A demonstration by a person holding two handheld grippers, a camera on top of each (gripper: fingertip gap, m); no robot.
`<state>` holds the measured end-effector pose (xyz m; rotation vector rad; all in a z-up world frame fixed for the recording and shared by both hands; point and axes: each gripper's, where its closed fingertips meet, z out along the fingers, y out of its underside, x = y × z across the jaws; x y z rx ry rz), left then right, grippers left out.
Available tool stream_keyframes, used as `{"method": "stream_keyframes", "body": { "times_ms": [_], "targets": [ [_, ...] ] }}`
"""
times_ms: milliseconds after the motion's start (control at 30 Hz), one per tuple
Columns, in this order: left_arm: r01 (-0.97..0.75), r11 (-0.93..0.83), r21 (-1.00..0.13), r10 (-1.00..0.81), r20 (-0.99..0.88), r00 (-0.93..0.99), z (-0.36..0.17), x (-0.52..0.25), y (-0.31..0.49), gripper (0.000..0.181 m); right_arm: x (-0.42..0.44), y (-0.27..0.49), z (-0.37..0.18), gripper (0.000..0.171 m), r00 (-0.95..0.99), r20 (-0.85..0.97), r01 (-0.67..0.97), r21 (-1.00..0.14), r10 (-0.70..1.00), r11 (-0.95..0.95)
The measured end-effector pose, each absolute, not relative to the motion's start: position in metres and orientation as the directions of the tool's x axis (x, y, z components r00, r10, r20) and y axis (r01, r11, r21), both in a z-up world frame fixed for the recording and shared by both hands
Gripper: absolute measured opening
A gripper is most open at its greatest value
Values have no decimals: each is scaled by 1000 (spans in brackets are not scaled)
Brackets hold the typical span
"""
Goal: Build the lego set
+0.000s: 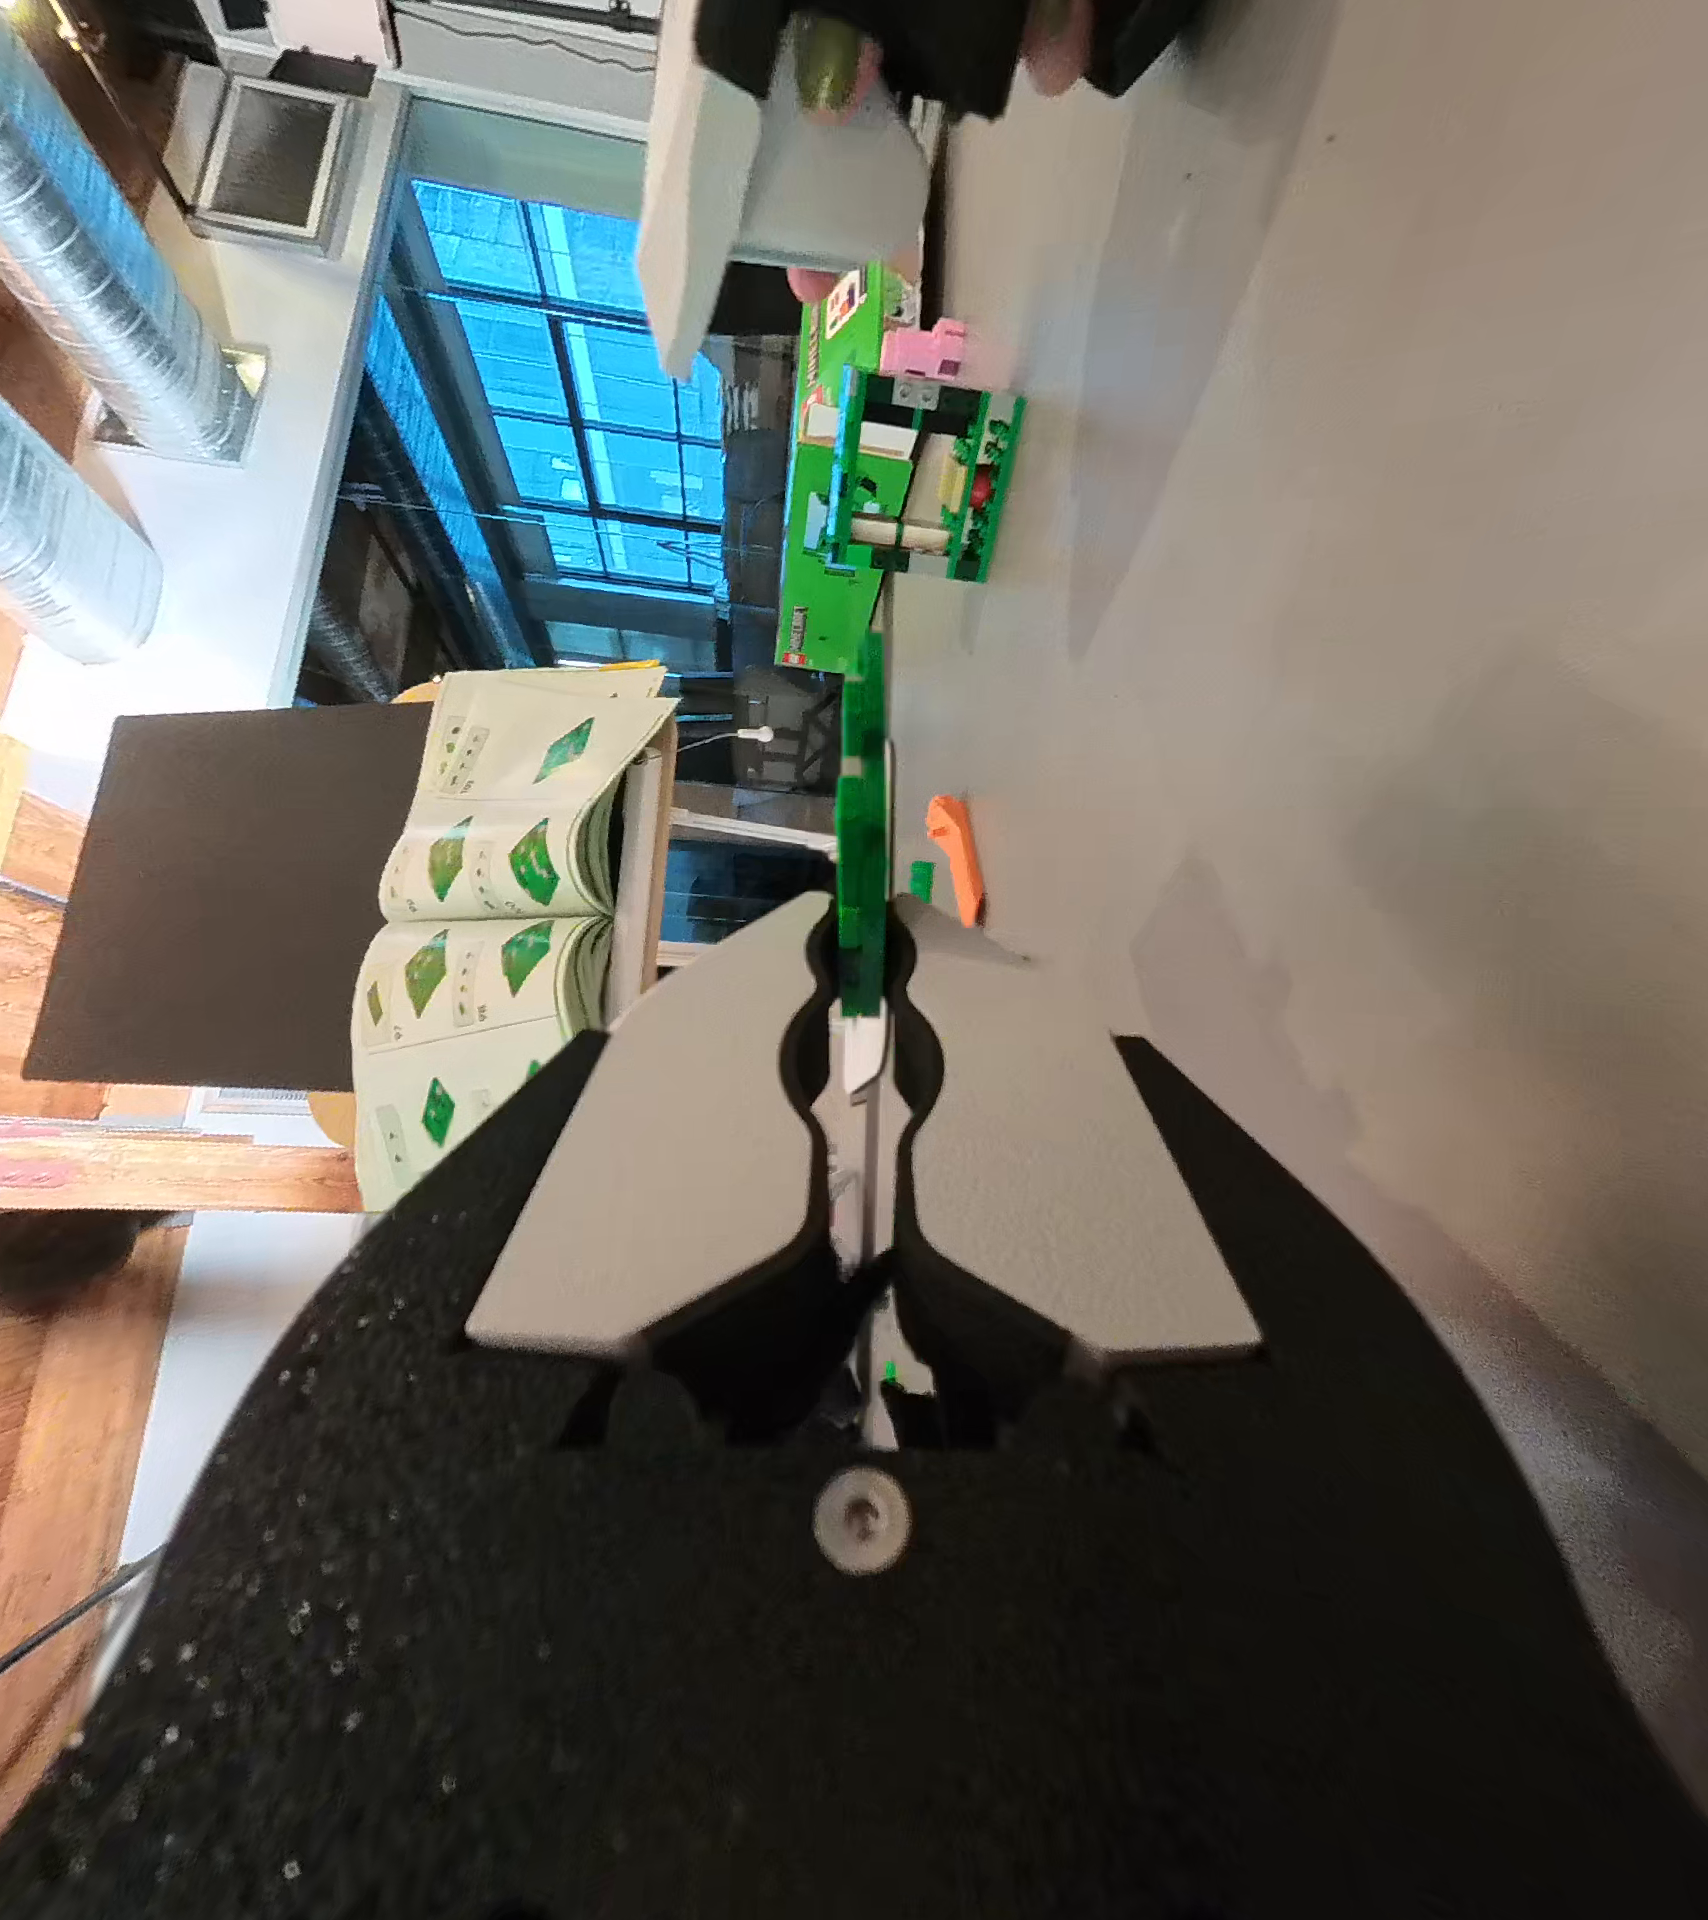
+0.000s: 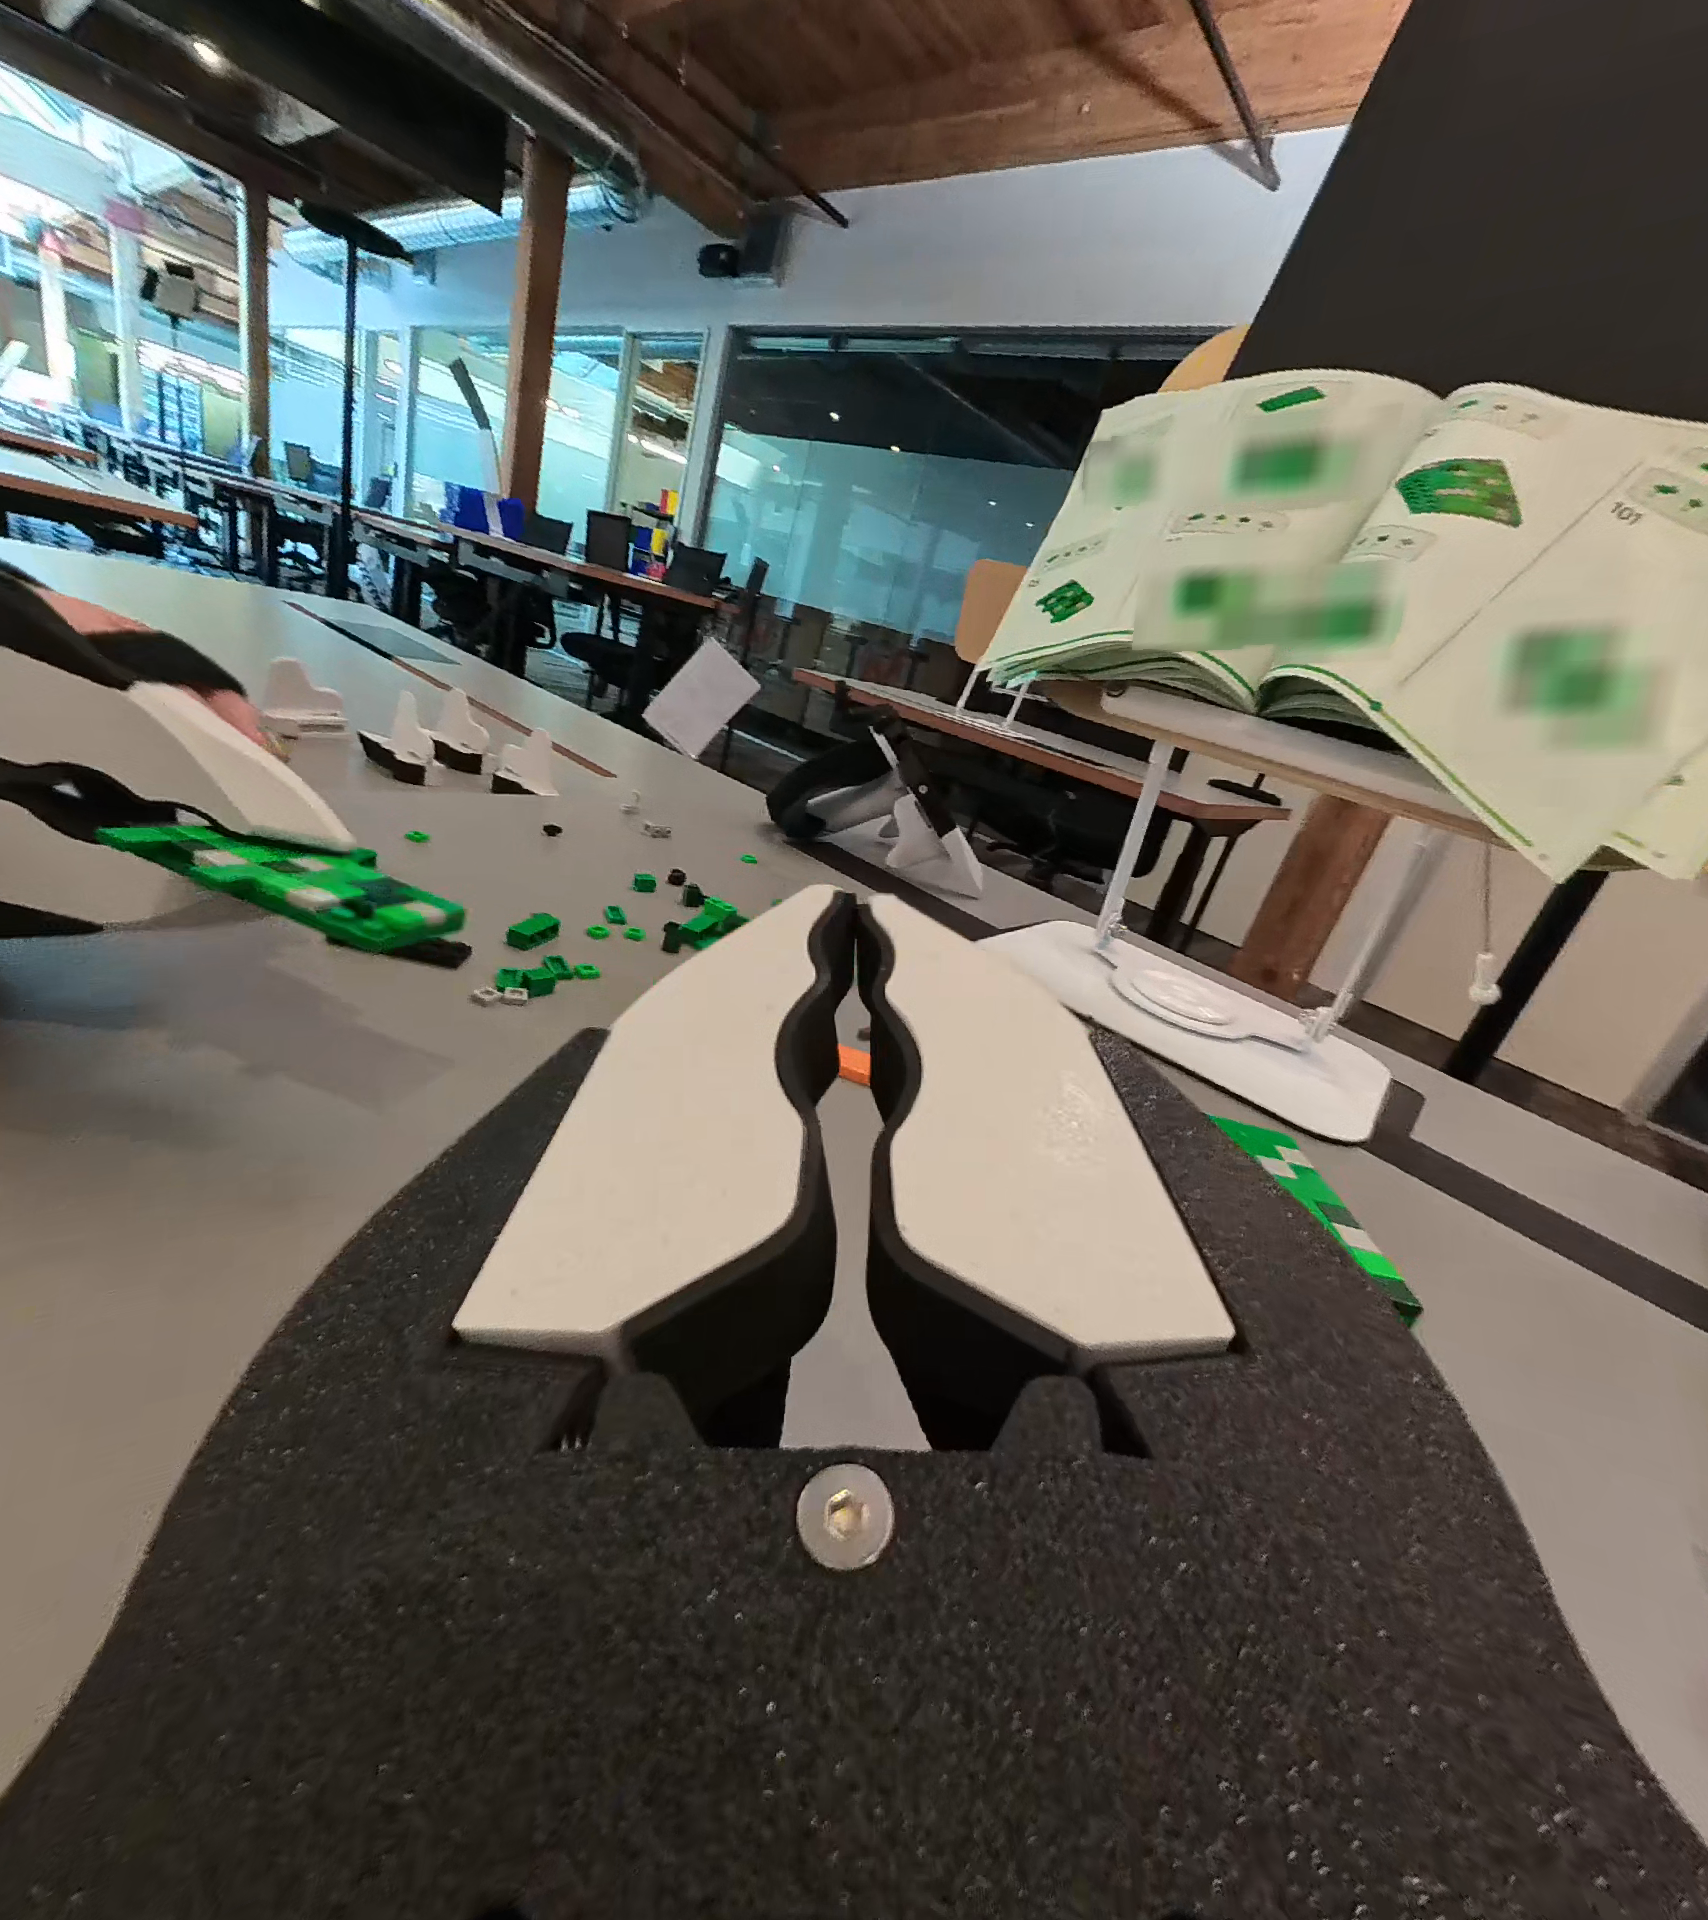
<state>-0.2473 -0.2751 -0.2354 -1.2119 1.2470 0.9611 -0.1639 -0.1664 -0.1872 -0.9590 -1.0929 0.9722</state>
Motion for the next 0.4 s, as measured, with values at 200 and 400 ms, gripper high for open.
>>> {"method": "stream_keyframes", "body": {
  "times_ms": [200, 400],
  "targets": [
    [-980, 158, -122, -75, -991, 111, -233, -246, -276, 6, -164, -162, -189, 0, 204, 265, -128, -947, 942, 294],
    [-977, 174, -126, -37, -992, 121, -229, -245, -277, 6, -166, -164, -191, 0, 196, 282, -117, -944, 939, 308]
  ]
}}
